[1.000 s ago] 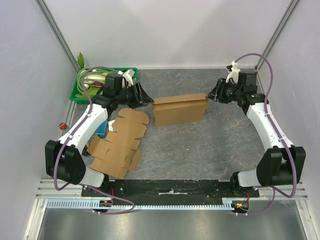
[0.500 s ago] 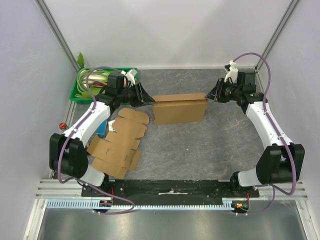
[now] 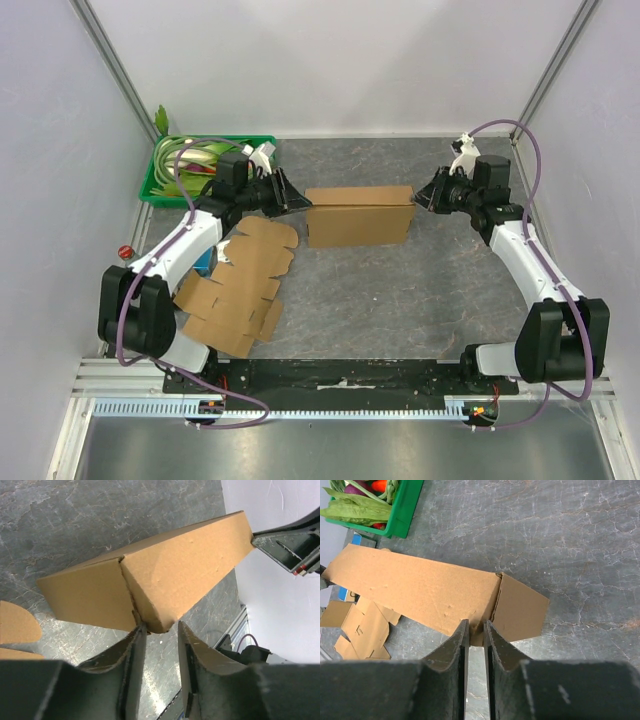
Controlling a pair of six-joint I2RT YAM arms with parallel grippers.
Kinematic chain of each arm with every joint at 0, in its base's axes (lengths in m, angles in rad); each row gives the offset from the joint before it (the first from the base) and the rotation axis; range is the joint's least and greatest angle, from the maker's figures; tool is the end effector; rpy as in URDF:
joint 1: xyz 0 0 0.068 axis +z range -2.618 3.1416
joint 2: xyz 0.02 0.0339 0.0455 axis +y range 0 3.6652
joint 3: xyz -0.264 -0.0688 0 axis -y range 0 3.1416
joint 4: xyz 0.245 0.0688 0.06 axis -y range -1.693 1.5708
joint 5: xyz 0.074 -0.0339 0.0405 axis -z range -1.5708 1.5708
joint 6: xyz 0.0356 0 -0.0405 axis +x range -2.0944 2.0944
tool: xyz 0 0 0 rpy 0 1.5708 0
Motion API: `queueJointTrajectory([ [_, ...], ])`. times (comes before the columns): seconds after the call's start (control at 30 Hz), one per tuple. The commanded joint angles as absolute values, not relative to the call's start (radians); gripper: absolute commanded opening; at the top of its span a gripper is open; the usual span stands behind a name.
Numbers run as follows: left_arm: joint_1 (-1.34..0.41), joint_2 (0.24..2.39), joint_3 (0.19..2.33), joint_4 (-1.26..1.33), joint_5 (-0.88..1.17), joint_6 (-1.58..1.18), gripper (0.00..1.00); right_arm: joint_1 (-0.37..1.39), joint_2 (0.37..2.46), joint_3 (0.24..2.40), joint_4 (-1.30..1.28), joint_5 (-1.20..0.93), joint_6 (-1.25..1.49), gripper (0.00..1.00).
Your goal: Fold the paper box
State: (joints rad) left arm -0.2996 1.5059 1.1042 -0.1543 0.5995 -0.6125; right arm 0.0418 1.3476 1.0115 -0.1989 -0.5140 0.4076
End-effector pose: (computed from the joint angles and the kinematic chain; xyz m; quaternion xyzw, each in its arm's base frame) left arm 0.3186 -0.1194 0.2818 0.0116 0.8472 -0.4362 0.3031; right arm 0.3020 0.0301 0.2933 0.0291 0.8492 0.3220 0.4175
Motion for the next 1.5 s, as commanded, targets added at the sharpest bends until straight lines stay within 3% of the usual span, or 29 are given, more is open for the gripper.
queueJointTrajectory([
  [0.0, -0.302, 1.494, 1.098, -0.235, 0.546, -0.54, 0.46, 0.041, 1.37, 1.026, -0.297, -0.442, 0.376, 0.25],
  [0.03, -0.301, 1.48, 1.112, -0.245, 0.549, -0.531, 0.55, 0.041, 1.37, 1.046, -0.307, -0.452, 0.382, 0.29],
  [0.13, -0.287, 1.477, 1.172, -0.261, 0.58, -0.535, 0.64, 0.04, 1.365, 1.091, -0.311, -0.486, 0.403, 0.43],
  [0.27, -0.268, 1.499, 1.193, -0.252, 0.597, -0.545, 0.67, 0.035, 1.359, 1.106, -0.313, -0.497, 0.405, 0.54],
  [0.47, -0.264, 1.548, 1.18, -0.201, 0.61, -0.557, 0.66, 0.014, 1.381, 1.111, -0.318, -0.522, 0.399, 0.58],
  [0.6, -0.265, 1.577, 1.112, -0.17, 0.621, -0.56, 0.59, 0.014, 1.379, 1.056, -0.313, -0.486, 0.38, 0.56],
  [0.77, -0.267, 1.555, 0.951, -0.155, 0.526, -0.54, 0.39, 0.012, 1.364, 0.896, -0.258, -0.445, 0.379, 0.38],
  [0.87, -0.29, 1.562, 0.954, -0.163, 0.54, -0.532, 0.34, 0.012, 1.324, 0.873, -0.282, -0.376, 0.359, 0.37],
  [1.07, -0.397, 1.551, 0.881, -0.184, 0.457, -0.545, 0.33, 0.006, 1.209, 0.87, -0.504, -0.146, 0.392, 0.51],
  [1.17, -0.469, 1.543, 0.828, -0.149, 0.414, -0.571, 0.39, -0.038, 1.091, 0.801, -0.575, -0.104, 0.422, 0.62],
  [1.27, -0.532, 1.569, 0.819, -0.126, 0.402, -0.601, 0.41, -0.046, 0.997, 0.746, -0.61, -0.147, 0.443, 0.71],
  [1.4, -0.566, 1.582, 0.77, -0.095, 0.4, -0.627, 0.45, -0.044, 0.945, 0.718, -0.664, -0.274, 0.531, 0.73],
  [1.47, -0.569, 1.525, 0.77, -0.083, 0.4, -0.612, 0.53, -0.044, 0.888, 0.704, -0.643, -0.334, 0.578, 0.74],
])
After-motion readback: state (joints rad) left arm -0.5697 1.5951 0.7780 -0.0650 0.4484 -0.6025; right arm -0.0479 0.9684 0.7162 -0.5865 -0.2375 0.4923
